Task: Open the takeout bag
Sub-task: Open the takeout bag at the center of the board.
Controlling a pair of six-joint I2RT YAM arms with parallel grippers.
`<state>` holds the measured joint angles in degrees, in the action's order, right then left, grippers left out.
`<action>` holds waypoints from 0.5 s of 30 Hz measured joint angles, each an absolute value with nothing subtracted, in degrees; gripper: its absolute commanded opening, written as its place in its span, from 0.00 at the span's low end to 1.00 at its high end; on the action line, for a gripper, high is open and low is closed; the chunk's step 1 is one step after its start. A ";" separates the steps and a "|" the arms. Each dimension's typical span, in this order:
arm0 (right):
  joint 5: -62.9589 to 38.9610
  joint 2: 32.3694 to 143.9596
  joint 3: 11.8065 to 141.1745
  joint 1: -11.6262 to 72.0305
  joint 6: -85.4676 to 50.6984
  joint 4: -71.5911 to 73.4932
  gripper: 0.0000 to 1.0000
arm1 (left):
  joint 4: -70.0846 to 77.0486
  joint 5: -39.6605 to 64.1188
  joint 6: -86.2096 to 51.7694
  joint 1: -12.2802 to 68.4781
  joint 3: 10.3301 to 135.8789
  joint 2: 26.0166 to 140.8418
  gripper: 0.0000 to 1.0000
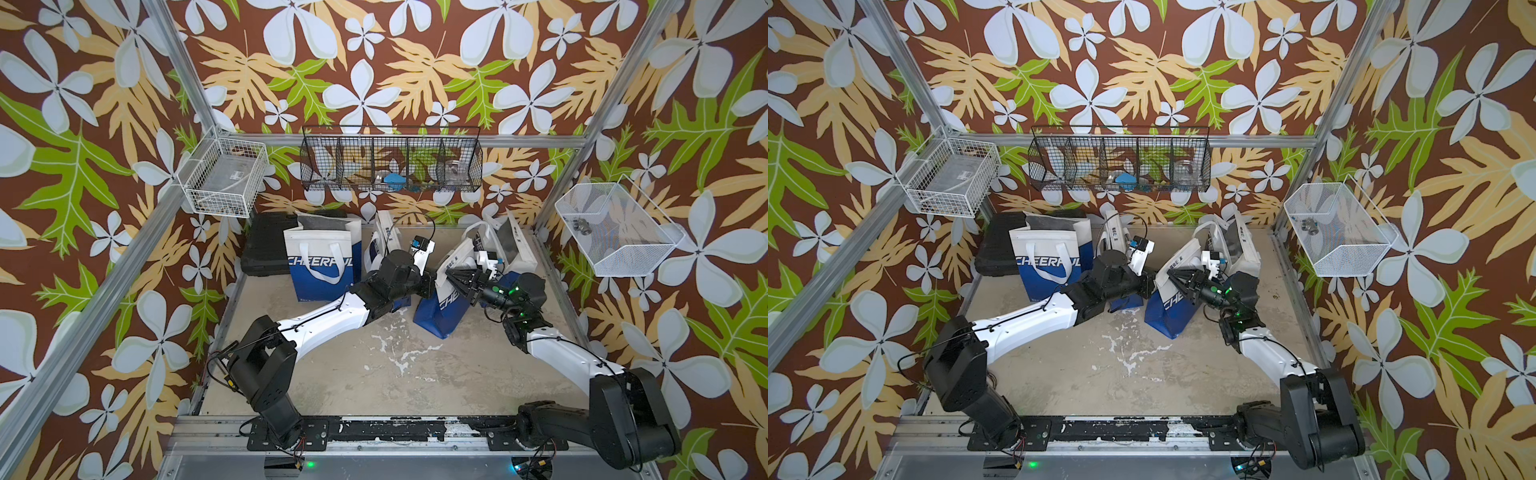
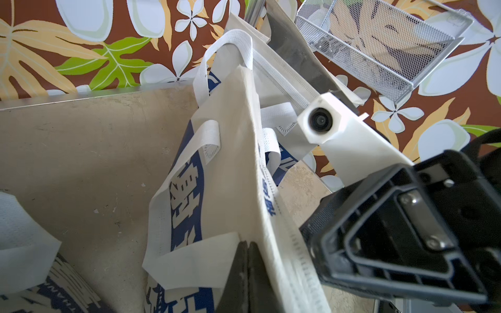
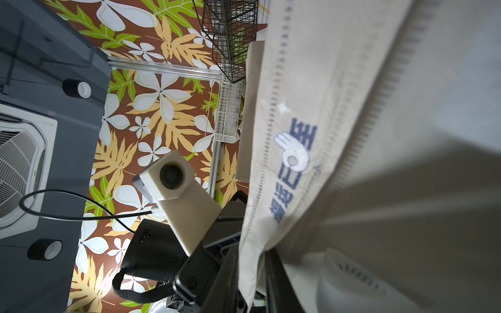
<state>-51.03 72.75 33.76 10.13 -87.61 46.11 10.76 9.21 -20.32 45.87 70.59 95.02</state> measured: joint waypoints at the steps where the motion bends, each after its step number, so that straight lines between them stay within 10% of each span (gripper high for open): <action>1: -51.00 72.75 34.22 10.15 -86.50 43.88 0.11 | 10.76 9.10 -20.10 46.11 70.59 95.02 0.00; 6: -51.11 72.97 36.34 10.41 -82.61 37.19 0.00 | 9.76 6.63 -18.48 47.22 70.98 95.02 0.00; 9: -50.74 72.10 36.71 10.50 -81.67 35.64 0.00 | 9.65 5.56 -17.91 47.48 70.22 93.97 0.35; 15: -49.34 68.05 35.94 10.52 -82.28 36.93 0.00 | 12.51 0.05 -20.38 47.88 60.42 79.70 0.71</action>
<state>-49.34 68.05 35.94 10.52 -82.28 36.93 12.51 0.05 -20.38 47.88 60.42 79.70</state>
